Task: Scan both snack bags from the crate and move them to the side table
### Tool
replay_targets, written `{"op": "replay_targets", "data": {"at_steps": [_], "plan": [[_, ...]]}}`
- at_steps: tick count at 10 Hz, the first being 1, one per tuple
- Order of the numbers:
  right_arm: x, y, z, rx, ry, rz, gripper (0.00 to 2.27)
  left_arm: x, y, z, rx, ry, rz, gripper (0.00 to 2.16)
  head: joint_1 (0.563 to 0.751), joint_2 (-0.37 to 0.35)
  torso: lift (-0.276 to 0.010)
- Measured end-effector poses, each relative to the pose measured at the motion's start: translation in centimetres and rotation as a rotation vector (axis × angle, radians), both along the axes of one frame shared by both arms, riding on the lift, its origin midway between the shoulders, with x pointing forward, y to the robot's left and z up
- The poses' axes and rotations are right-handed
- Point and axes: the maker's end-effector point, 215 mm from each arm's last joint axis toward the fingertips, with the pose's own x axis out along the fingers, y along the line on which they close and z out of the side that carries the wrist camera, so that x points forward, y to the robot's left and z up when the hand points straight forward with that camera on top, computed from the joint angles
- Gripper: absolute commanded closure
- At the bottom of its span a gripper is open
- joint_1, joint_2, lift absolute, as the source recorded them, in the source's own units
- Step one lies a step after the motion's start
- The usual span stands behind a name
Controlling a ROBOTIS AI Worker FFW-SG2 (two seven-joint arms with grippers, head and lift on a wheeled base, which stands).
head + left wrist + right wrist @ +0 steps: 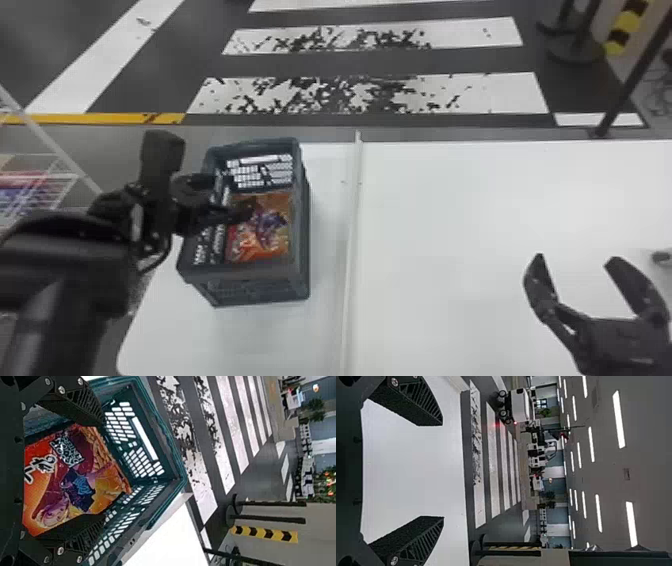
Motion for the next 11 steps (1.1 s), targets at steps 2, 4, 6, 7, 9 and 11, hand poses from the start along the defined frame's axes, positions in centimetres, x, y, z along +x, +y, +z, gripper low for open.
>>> {"op": "replay_targets", "data": {"at_steps": [2,4,6,7,9,11], "plan": [[-0.2,0.1,0.0,0.0,0.003,-0.002,0.09,1.2,-0.8,-1.8,0.043,0.047,-0.048,0.19,0.695,0.13,-0.075],[-0.3,0.4,-0.1,-0.003,0.006,-0.001,0.09,2.0,-1.8,-3.5,0.086,0.094,-0.114,0.19,0.695,0.117,-0.075],[-0.3,0.9,-0.5,-0.003,0.019,0.007,0.09,2.2,-2.2,-4.9,0.126,0.131,-0.163,0.19,0.695,0.118,-0.075],[-0.1,1.4,-0.7,-0.002,0.026,0.016,0.09,2.0,-2.3,-5.9,0.154,0.154,-0.183,0.19,0.695,0.12,-0.075],[0.2,2.3,-1.1,-0.002,0.042,0.031,0.09,1.6,-1.8,-8.2,0.176,0.202,-0.186,0.19,0.695,0.139,-0.075],[-0.1,2.4,-1.4,0.0,0.048,0.03,0.09,2.2,-1.8,-10.2,0.206,0.233,-0.194,0.19,0.695,0.142,-0.075]]}}
